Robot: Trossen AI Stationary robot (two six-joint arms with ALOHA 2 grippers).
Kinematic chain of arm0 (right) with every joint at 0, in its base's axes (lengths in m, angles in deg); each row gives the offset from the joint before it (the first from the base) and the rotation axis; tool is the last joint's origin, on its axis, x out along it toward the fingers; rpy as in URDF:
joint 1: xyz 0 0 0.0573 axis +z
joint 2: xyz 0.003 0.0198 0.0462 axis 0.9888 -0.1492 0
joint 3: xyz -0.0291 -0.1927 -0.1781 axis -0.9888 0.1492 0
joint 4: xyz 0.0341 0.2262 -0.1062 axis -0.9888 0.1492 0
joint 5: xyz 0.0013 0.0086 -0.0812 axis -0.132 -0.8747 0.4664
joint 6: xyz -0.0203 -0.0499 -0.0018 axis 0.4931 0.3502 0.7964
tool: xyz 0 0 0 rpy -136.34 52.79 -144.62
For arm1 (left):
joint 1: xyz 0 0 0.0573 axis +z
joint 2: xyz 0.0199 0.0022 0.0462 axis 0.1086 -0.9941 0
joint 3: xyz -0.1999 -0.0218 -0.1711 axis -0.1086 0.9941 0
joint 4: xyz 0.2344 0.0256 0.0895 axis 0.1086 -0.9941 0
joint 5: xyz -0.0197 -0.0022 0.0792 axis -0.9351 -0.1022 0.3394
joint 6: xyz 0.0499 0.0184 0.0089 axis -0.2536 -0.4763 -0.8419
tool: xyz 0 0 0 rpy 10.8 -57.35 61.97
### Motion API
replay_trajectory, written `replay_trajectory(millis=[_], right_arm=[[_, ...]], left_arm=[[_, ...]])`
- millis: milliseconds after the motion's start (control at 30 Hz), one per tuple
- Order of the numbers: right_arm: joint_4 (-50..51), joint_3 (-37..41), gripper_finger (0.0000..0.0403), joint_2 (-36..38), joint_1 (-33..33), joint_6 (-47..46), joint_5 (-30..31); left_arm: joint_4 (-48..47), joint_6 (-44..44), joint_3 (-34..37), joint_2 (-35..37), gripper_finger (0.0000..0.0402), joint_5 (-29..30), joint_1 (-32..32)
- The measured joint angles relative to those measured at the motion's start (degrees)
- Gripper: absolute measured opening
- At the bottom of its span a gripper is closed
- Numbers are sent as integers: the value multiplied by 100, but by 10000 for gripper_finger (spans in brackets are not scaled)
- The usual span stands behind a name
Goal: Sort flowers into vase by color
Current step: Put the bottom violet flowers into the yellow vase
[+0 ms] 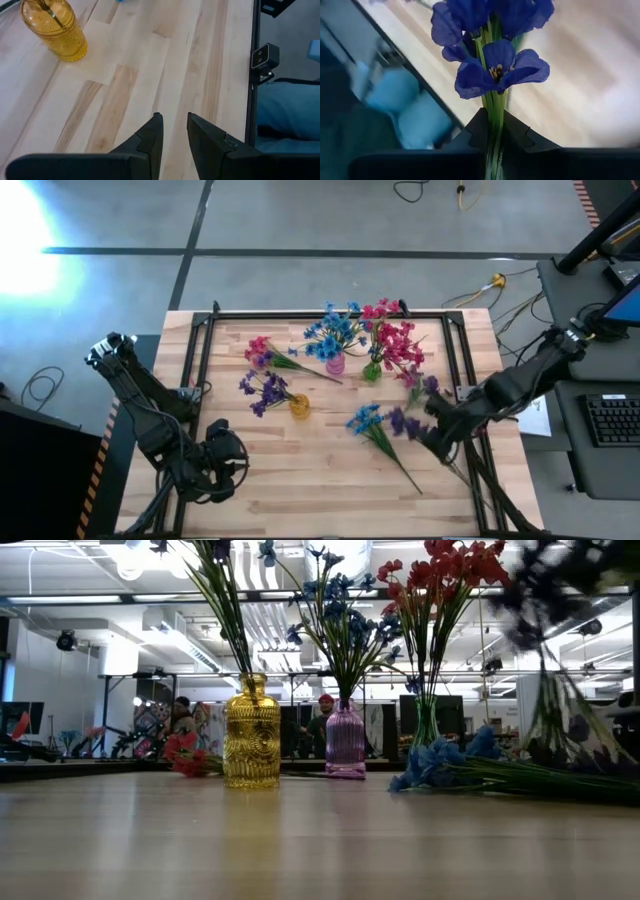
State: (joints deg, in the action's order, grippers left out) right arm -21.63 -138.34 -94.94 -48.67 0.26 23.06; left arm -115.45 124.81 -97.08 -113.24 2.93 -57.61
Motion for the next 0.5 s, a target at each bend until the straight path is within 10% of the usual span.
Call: replay_trajectory(millis=[500], right_arm=[[-2069,95,20,549,41,2800,1453]], left_arm=[[0,36,0,0,76,-133,-2]])
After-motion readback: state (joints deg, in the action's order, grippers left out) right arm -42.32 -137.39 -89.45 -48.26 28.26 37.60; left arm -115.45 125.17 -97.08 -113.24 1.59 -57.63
